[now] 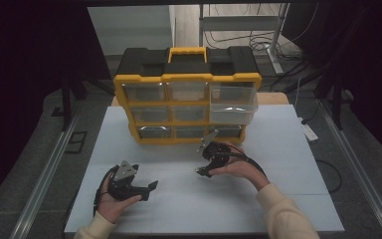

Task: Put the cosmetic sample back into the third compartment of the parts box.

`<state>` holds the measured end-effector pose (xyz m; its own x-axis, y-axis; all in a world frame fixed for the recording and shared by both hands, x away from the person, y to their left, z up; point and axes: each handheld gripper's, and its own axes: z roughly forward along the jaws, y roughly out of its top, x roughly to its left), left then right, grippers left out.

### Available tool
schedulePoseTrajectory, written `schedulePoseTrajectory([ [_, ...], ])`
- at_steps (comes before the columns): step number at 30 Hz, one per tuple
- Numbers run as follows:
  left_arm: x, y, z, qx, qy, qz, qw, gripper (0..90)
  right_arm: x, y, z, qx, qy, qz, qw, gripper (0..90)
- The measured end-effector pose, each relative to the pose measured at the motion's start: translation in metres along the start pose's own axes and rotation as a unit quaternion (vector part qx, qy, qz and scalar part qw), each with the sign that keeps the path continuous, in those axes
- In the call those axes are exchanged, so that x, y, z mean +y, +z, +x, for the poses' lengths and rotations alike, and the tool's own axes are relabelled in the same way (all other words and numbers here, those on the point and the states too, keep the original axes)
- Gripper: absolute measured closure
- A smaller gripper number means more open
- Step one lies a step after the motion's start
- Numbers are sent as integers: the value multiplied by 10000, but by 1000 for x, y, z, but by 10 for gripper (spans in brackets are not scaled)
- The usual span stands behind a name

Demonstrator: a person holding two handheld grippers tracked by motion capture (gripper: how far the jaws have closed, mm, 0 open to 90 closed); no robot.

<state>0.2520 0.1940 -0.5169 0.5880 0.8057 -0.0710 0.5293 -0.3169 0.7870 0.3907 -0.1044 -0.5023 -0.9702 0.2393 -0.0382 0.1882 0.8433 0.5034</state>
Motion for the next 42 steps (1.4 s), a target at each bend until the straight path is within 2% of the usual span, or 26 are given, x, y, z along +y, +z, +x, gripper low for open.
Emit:
schedulePoseTrajectory([
  [5, 0, 0, 0, 5, -5, 1, 10000, 81, -1, 7, -2, 178, -20, 159, 9997, 336],
  [10, 0, 1, 0, 1, -1, 11, 10000, 81, -1, 10, -2, 113, -89, 248, 9996, 396],
  [12, 0, 1, 0, 3, -4, 10, 10000, 81, 1, 9, -3, 108, -113, 321, 9994, 445],
  [13, 0, 1, 0, 3, -4, 10, 10000, 81, 2, 10, -4, 383, -131, 349, 9986, 475],
  [14, 0, 1, 0, 3, -1, 14, 10000, 81, 3, 10, -3, 253, -204, 422, 9986, 501],
  [17, 0, 1, 0, 7, 5, 23, 10000, 81, 9, 10, 0, 291, -441, 575, 9969, 580],
  [21, 0, 0, 1, 10, 4, 14, 10000, 82, 11, 10, 0, 391, -455, 655, 9961, 635],
  [25, -1, 0, 1, 14, 3, 18, 10000, 82, 11, 9, -2, 418, -475, 675, 9957, 789],
  [26, -1, 0, 1, 19, 1, 21, 10000, 82, 11, 10, -2, 503, -506, 675, 9952, 807],
  [32, -1, 0, 1, 38, -10, 28, 10000, 82, 13, 10, 0, 456, -703, 703, 9940, 812],
  [37, -1, 0, 2, 48, -13, 28, 10000, 82, 13, 9, 1, 438, -777, 723, 9934, 814],
  [41, -1, 0, 2, 52, -20, 21, 10000, 83, 14, 5, 2, 418, -740, 617, 9945, 814],
  [42, -1, 0, 2, 52, -21, 23, 10000, 83, 14, 1, 4, 388, -591, 658, 9953, 814],
])
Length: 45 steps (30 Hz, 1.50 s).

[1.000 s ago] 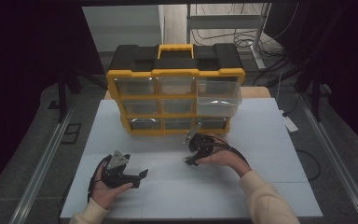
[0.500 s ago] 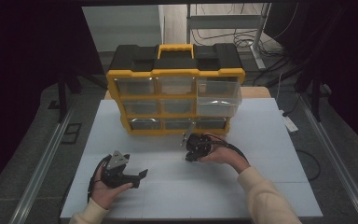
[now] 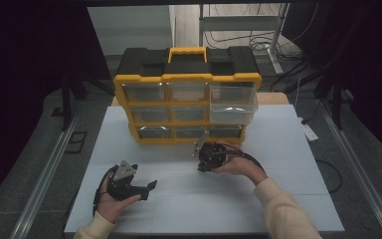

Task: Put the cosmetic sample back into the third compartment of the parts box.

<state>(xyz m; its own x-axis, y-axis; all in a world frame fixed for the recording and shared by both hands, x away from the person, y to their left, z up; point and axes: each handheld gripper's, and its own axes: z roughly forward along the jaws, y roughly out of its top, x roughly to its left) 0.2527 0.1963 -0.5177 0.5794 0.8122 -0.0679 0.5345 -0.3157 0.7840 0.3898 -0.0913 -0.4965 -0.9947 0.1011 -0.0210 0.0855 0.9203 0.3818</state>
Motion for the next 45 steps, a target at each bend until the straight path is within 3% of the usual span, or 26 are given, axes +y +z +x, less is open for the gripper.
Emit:
schedulePoseTrajectory([
  [1, 0, 0, 0, 1, 1, 3, 10000, 83, 0, -1, -1, -22, -125, -122, 9998, 814],
  [2, 0, 0, 0, 6, 1, 4, 10000, 83, 1, -3, -1, -44, -129, -174, 9998, 814],
  [3, 0, 0, 0, 13, -3, 7, 10000, 83, 1, -6, 2, -66, 31, -123, 9999, 814],
  [4, 0, 0, 0, 18, -13, 7, 10000, 84, 1, -8, 0, -28, -94, -306, 9995, 814],
  [5, 0, 0, 0, 18, -13, 7, 10000, 84, 1, -8, 0, -28, -94, -306, 9995, 814],
  [6, 0, 0, 0, 25, -22, 9, 10000, 84, 1, -10, 2, 3, 96, -287, 9995, 814],
  [7, 0, 0, 0, 33, -22, 12, 10000, 84, 1, -11, 3, -6, 127, -302, 9995, 814],
  [8, 0, 0, 0, 35, -20, 10, 10000, 84, 1, -12, 2, -35, -26, -443, 9990, 814],
  [9, 0, 0, 0, 33, -19, 11, 10000, 84, 0, -14, 5, -11, 146, -403, 9991, 814],
  [13, 0, 0, 0, 25, -25, 12, 10000, 84, -2, -16, 8, -43, 227, -437, 9988, 814],
  [14, 0, 0, 0, 25, -29, 10, 10000, 84, -3, -15, 6, -92, 84, -528, 9985, 814],
  [15, 0, 1, 0, 22, -35, 7, 10000, 84, -4, -16, 9, -91, 249, -449, 9986, 814],
  [16, 0, 1, 0, 23, -42, 3, 10000, 84, -4, -17, 9, -102, 228, -464, 9986, 814],
  [17, 0, 1, 0, 25, -41, 6, 10000, 84, -4, -15, 6, -116, -19, -622, 9980, 814],
  [18, 0, 1, 0, 30, -43, 10, 10000, 84, -4, -16, 8, -127, 13, -616, 9980, 814],
  [19, 0, 1, 0, 32, -40, 12, 10000, 84, -5, -18, 11, -119, 197, -543, 9983, 814],
  [22, 0, 1, 0, 36, -34, 12, 10000, 85, -6, -21, 13, -195, 68, -646, 9977, 814],
  [30, 0, 1, 0, 38, -37, 16, 10000, 86, -9, -29, 22, -324, 146, -776, 9964, 814],
  [37, 1, 1, -1, 31, -35, 12, 10000, 86, -16, -42, 33, -449, 269, -1009, 9935, 814],
  [45, 1, 1, -1, 40, -7, 20, 10000, 87, -25, -56, 42, -567, 483, -1437, 9868, 814],
])
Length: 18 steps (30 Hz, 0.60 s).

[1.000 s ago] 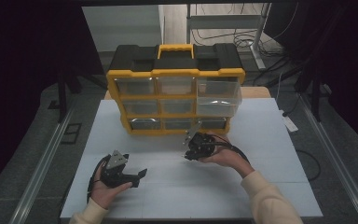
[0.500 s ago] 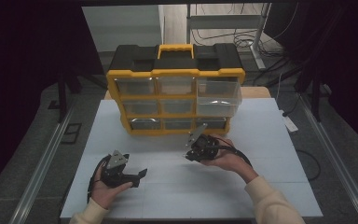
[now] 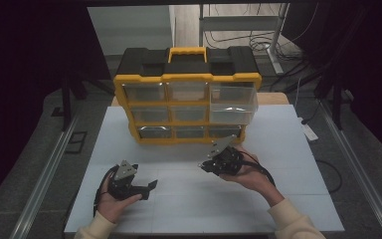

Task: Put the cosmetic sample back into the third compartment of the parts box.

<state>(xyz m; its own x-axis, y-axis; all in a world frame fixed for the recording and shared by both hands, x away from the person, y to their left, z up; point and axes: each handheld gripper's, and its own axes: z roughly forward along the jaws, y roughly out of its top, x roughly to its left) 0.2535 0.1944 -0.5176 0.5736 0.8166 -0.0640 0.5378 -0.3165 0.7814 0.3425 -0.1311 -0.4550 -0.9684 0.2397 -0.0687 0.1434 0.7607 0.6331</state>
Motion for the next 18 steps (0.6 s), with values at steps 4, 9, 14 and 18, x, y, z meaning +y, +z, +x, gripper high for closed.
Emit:
schedulePoseTrajectory([
  [4, 0, 0, 0, 5, 8, 6, 10000, 88, -3, -7, 5, -53, 6, -156, 9999, 814],
  [9, 0, -1, 0, -41, -58, -42, 10000, 88, -5, -13, 10, -121, 70, -298, 9995, 814],
  [14, 0, 0, 0, -25, -46, -27, 10000, 88, -8, -22, 12, -228, 202, -553, 9980, 814],
  [18, 0, 0, 0, -29, -48, -54, 10000, 87, -8, -27, 12, -297, 224, -736, 9966, 814],
])
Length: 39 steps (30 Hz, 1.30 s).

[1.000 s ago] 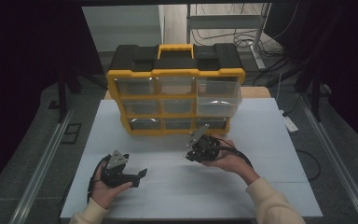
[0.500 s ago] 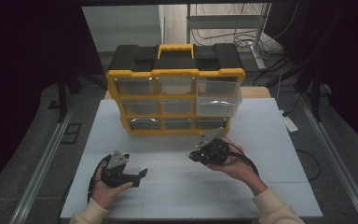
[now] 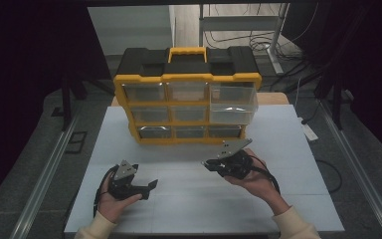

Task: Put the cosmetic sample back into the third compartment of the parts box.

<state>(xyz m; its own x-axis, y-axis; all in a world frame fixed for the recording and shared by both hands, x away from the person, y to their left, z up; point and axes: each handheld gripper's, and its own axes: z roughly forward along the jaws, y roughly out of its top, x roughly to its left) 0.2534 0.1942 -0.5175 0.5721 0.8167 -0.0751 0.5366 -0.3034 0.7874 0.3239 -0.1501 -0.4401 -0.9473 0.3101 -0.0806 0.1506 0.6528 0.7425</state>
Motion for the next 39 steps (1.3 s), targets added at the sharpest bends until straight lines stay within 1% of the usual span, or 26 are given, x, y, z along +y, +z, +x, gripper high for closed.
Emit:
schedulePoseTrajectory([
  [1, 0, 0, 0, 3, 2, -14, 10000, 87, 0, -1, 1, 2, 27, -58, 10000, 814],
  [6, 0, 0, 0, 16, 16, -36, 10000, 86, 1, -9, 2, -27, 108, -184, 9998, 814],
  [8, 0, 0, -1, 10, 20, -46, 10000, 86, 1, -12, 2, -82, 145, -245, 9996, 814],
  [11, 0, 0, -1, 13, 25, -54, 10000, 85, 1, -15, 3, -102, 179, -318, 9993, 814],
  [12, 0, 0, -1, 16, 33, -49, 10000, 85, 2, -17, 4, -155, 199, -319, 9992, 814],
  [14, 0, -1, -1, 18, 28, -56, 10000, 84, 2, -18, 5, -186, 229, -329, 9990, 814],
  [16, 0, -1, -1, 29, 25, -91, 10000, 85, 2, -22, 6, -281, 304, -441, 9982, 814],
  [20, 0, -1, -2, 17, 65, -100, 9999, 84, 4, -28, 9, -367, 318, -533, 9974, 814],
  [25, 0, -1, -3, 14, 52, -106, 9999, 84, 7, -35, 11, -470, 304, -613, 9966, 814],
  [26, 0, -1, -2, 19, 57, -102, 9999, 84, 8, -38, 12, -501, 300, -637, 9963, 814],
  [33, 0, -1, -2, 15, 66, -89, 9999, 84, 13, -48, 14, -602, 293, -747, 9950, 814],
  [39, 1, -2, -2, 6, 56, -125, 9999, 84, 17, -57, 16, -685, 370, -943, 9925, 814],
])
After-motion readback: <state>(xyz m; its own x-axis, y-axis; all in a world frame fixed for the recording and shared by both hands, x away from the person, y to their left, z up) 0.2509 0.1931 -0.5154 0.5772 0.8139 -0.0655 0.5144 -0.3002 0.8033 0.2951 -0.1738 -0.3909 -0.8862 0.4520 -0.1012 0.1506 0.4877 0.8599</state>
